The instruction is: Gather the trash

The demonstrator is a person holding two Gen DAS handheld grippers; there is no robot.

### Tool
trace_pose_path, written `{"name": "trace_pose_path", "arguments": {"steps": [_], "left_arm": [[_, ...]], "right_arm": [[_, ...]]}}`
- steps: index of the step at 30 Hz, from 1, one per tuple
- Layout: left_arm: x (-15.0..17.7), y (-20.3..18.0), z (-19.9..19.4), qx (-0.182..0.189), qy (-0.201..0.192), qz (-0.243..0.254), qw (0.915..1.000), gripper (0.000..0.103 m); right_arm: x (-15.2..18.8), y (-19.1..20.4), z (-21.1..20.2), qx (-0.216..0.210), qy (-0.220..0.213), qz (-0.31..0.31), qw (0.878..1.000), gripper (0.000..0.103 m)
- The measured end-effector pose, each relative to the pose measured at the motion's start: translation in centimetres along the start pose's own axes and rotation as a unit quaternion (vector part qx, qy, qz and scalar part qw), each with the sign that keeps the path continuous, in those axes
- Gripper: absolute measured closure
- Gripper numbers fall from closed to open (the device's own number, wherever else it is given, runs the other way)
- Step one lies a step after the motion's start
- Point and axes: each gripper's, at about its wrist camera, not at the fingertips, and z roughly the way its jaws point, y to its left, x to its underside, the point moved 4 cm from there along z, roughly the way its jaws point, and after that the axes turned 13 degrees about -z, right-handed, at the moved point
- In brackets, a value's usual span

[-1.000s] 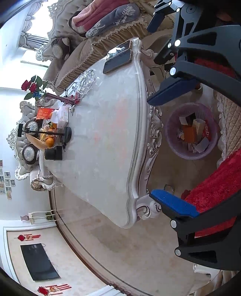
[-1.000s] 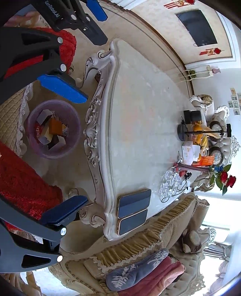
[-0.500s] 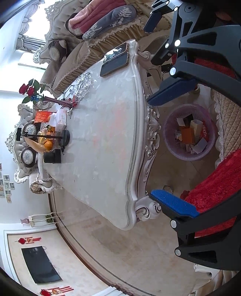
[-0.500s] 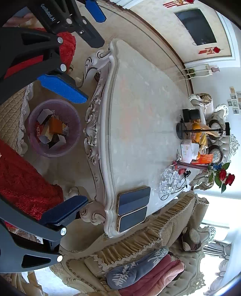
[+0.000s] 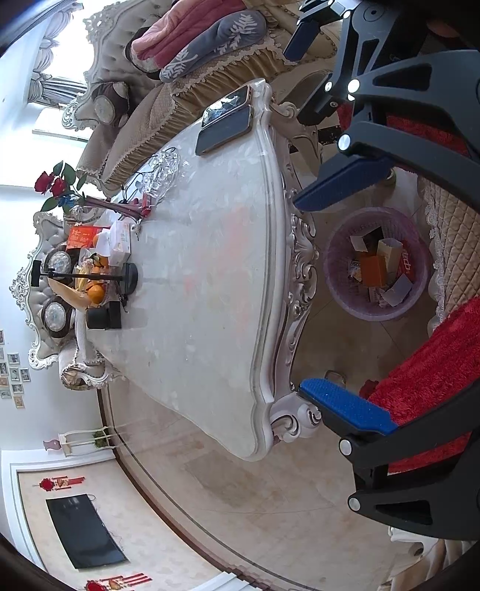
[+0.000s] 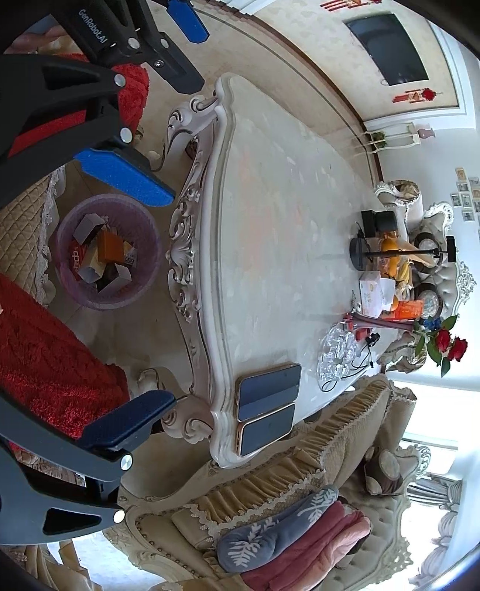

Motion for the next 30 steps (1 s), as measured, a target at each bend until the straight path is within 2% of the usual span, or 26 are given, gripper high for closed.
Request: {"name": "trace_pose_path", "arguments": {"steps": [15, 22, 26, 30], "left_arm": [[-0.21, -0.07, 0.06, -0.006, -0.012, 0.007, 0.9999, 0.014], [-0.27, -0.2, -0.33, 0.003, -0.019, 0.01, 0.9998, 0.014], [-0.26, 0.07, 0.14, 0.012, 0.001, -0.001, 0.9999, 0.014], [-0.23, 0.34, 0.32, 0.011, 0.002, -0.005, 0.9999, 0.014]], "right_arm": [[-0.08, -0.05, 0.27, -0.002, 0.003, -0.003, 1.0, 0.007], [0.0, -0.13, 0.41, -0.004, 0.006, -0.002, 1.0, 0.007], [-0.01, -0.16, 0.43, -0.003, 0.004, -0.002, 1.0, 0.007], [0.01, -0.2, 0.47, -0.003, 0.004, -0.001, 1.0, 0.007]]}}
